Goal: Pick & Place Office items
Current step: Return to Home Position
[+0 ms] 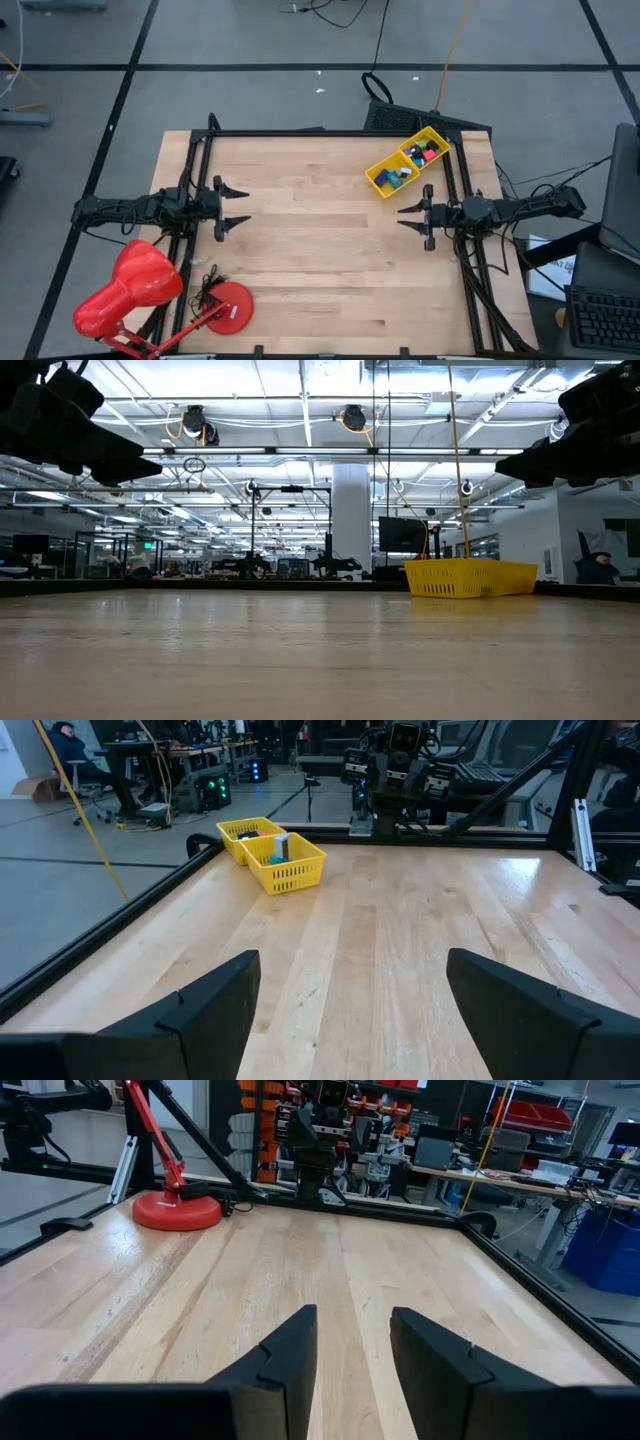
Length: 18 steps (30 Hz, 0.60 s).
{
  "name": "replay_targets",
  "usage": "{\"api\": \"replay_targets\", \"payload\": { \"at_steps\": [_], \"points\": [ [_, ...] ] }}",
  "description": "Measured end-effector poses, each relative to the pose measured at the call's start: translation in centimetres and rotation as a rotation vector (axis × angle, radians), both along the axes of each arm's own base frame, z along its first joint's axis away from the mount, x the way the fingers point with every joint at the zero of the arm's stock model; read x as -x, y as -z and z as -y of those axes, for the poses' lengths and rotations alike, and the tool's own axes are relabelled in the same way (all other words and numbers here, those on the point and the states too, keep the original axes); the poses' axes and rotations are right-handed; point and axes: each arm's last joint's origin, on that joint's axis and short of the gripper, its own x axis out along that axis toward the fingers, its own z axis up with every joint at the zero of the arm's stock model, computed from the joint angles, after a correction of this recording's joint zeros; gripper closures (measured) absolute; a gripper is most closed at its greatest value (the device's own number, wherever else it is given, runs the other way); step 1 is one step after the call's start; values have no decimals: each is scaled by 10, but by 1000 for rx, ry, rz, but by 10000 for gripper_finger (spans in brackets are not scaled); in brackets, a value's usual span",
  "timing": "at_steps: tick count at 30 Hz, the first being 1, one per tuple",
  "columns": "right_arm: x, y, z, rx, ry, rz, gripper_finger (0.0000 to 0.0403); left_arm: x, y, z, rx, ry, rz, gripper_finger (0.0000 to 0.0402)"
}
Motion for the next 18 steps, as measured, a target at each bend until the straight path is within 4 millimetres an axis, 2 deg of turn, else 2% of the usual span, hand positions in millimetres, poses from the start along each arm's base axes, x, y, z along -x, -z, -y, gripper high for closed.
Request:
{"api": "replay_targets", "payload": {
  "at_steps": [10, 18],
  "points": [
    [0, 0, 0, 0, 0, 1, 282, 0, 0, 0, 0, 0, 0, 101],
    [0, 0, 0, 0, 0, 0, 286, 0, 0, 0, 0, 0, 0, 86]
  ]
}}
